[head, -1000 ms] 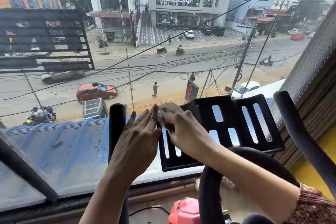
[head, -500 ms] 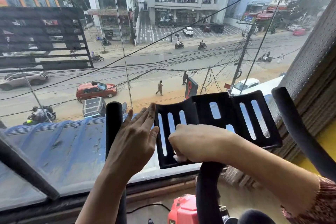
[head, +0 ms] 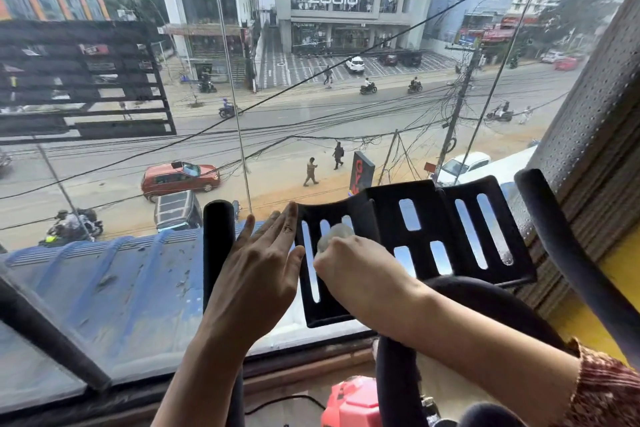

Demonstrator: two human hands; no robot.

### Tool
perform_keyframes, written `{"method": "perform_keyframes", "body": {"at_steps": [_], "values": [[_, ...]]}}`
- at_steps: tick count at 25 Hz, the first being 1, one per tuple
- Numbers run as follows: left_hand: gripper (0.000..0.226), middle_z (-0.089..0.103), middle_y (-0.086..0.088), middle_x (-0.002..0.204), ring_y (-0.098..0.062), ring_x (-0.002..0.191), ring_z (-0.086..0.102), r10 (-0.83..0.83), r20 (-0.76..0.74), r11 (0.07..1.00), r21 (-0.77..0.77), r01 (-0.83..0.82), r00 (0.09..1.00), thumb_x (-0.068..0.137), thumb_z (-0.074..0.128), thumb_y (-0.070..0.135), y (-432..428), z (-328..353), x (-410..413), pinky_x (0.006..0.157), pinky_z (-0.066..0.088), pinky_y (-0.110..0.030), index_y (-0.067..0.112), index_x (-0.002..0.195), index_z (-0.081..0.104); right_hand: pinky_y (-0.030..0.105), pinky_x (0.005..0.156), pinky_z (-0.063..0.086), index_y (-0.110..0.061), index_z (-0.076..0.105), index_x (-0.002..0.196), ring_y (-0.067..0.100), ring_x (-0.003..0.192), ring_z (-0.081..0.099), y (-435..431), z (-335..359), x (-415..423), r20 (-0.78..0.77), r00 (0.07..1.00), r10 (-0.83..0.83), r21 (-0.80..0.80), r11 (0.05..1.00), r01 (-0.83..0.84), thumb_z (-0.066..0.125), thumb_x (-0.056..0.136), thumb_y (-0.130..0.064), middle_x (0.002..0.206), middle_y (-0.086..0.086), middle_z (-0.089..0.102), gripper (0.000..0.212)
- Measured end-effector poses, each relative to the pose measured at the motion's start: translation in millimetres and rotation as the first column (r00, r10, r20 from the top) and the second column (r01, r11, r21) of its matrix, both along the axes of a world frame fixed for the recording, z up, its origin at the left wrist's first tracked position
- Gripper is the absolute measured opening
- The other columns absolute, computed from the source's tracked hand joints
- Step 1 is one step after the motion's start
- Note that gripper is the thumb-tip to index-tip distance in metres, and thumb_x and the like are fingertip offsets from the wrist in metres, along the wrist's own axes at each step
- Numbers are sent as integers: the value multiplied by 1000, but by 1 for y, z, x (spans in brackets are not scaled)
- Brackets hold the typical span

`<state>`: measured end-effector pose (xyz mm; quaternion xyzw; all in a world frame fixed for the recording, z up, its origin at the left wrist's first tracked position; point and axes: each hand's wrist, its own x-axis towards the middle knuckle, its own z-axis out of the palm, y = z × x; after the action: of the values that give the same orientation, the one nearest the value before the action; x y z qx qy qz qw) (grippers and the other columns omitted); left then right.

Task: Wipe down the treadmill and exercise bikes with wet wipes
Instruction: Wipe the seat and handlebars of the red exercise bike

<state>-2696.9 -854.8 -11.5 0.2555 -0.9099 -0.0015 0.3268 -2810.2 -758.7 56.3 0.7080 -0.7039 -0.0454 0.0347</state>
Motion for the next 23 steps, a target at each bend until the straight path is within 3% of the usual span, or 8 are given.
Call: {"method": "perform_keyframes", "body": {"at_steps": [2, 5, 8, 11, 14, 17, 20, 23], "values": [[59, 33, -4, 140, -14, 129, 35, 2, 1, 1000, 8, -2, 1000, 92, 34, 32, 0, 0, 0, 112, 10, -26, -1, 141, 36, 26, 45, 29, -14, 26, 56, 15, 47, 29, 9, 5, 3, 28, 1000, -3, 1, 1000, 3, 49, 77, 13, 59, 1, 30, 41], [59, 36, -4, 140, -12, 129, 35, 2, 7, 1000, 14, -2, 1000, 93, 34, 33, 0, 0, 0, 112, 11, -25, -1, 141, 37, 34, 77, 41, -11, 55, 92, 24, 91, 51, 2, 10, 4, -98, 983, -152, -113, 984, 141, 45, 89, 2, 93, 6, 52, 17], [58, 36, -4, 138, -13, 128, 36, -4, 9, 1000, 6, 4, 1000, 93, 34, 32, -1, 0, 0, 112, 10, -25, -2, 140, 38, 48, 116, 13, 2, 31, 142, 41, 137, 21, -16, -9, -9, -405, 894, -192, -96, 981, 167, 38, 95, -5, 142, 26, 25, 47], [58, 43, -8, 138, -12, 126, 36, -2, 18, 1000, 1, 2, 1000, 92, 34, 31, -1, 0, 0, 112, 11, -26, -3, 139, 41, 50, 117, 1, 13, 13, 144, 48, 140, 11, -20, -10, -10, -524, 833, -180, -21, 980, 198, 33, 97, -2, 147, 33, 9, 53], [59, 49, -12, 139, -14, 128, 40, 0, 14, 1000, 7, 0, 1000, 92, 32, 32, 0, -1, 0, 115, 19, -29, -2, 140, 41, 52, 114, 23, 16, 28, 137, 49, 132, 32, -18, -8, -3, -522, 838, -161, -19, 984, 177, 37, 96, 2, 137, 40, 33, 44], [61, 49, -11, 140, -23, 129, 49, 7, 23, 999, 39, -8, 1000, 91, 29, 34, 1, -1, 0, 110, 23, -41, -1, 140, 41, 43, 92, 40, 4, 48, 128, 38, 112, 51, -8, 2, 8, -495, 865, -77, 2, 996, 90, 41, 91, 9, 105, 22, 56, 38], [61, 44, -11, 145, -26, 134, 44, -6, 17, 995, 95, 5, 1000, 93, 28, 34, 3, 2, 1, 112, 18, -36, 1, 143, 36, 38, 77, 44, -1, 59, 106, 33, 99, 58, 9, 8, 22, -314, 949, -33, 114, 991, 72, 44, 90, 7, 91, 9, 57, 24], [57, 40, -13, 147, -26, 137, 40, -20, -12, 988, 153, 22, 1000, 94, 35, 25, 9, 4, 1, 114, 16, -35, 0, 145, 30, 32, 59, 32, -11, 40, 72, 25, 71, 41, 19, 10, 23, -102, 988, -116, 131, 983, 129, 44, 95, -6, 68, 0, 29, 24]]}}
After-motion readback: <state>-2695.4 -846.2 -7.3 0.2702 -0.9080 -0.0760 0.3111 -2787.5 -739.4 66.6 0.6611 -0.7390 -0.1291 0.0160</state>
